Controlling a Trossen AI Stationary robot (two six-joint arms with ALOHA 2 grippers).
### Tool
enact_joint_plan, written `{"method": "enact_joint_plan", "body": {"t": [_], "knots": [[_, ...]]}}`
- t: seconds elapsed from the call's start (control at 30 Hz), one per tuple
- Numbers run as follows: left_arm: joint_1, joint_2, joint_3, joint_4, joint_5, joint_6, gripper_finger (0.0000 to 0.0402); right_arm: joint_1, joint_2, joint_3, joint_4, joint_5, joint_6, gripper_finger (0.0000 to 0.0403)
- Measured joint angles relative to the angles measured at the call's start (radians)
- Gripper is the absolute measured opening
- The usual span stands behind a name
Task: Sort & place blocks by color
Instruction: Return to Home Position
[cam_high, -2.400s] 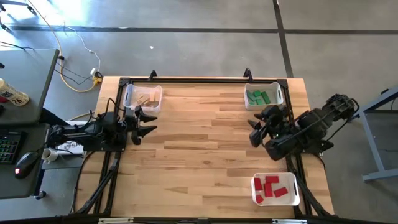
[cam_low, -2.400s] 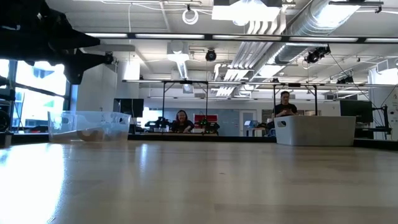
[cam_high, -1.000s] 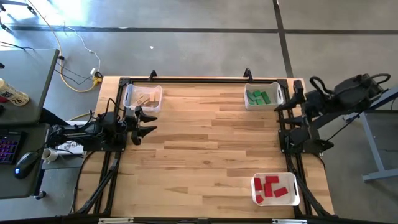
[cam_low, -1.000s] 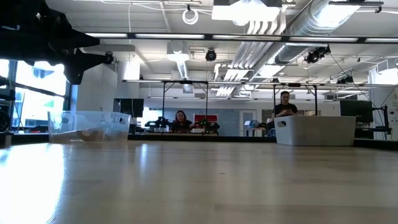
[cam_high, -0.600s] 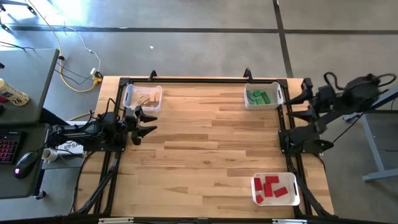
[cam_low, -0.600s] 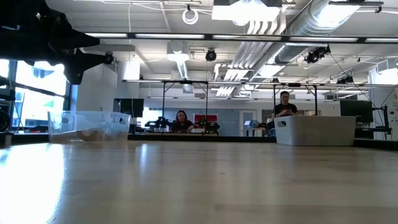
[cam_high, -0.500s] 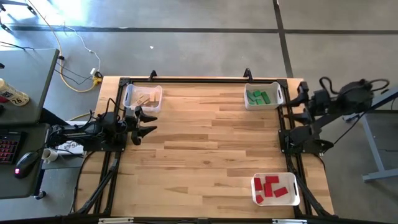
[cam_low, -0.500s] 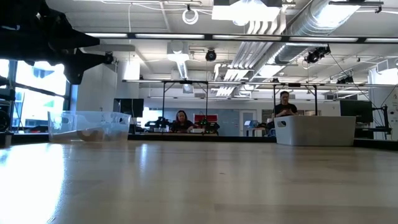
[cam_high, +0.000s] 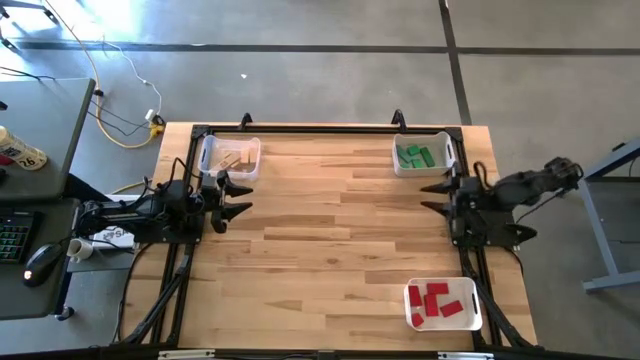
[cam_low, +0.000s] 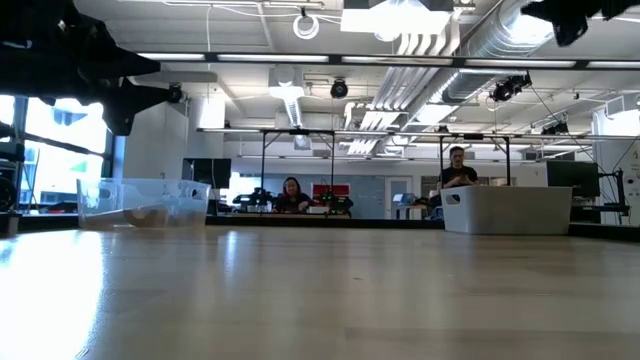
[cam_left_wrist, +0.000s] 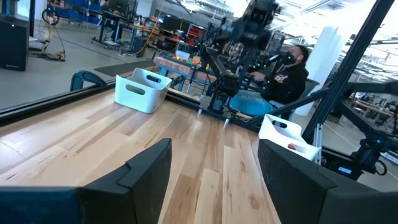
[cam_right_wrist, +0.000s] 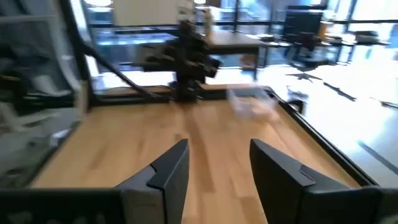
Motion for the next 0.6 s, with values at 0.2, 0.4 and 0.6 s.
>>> {"method": "enact_joint_plan", "body": {"t": [0.2,0.4,0.6], "knots": [[0.0,0.0,0.0,0.0,0.0,0.0,0.0227,-0.048,-0.082,-0.206,0.125,-0.01,0.062,0.0156],[0.0,0.0,0.0,0.0,0.0,0.0,0.0227,-0.123,-0.144,-0.338,0.194,-0.053,0.095,0.0156],[0.0,0.0,0.0,0.0,0.0,0.0,0.0227,-0.219,-0.172,-0.437,0.295,-0.14,0.095,0.0156]]}}
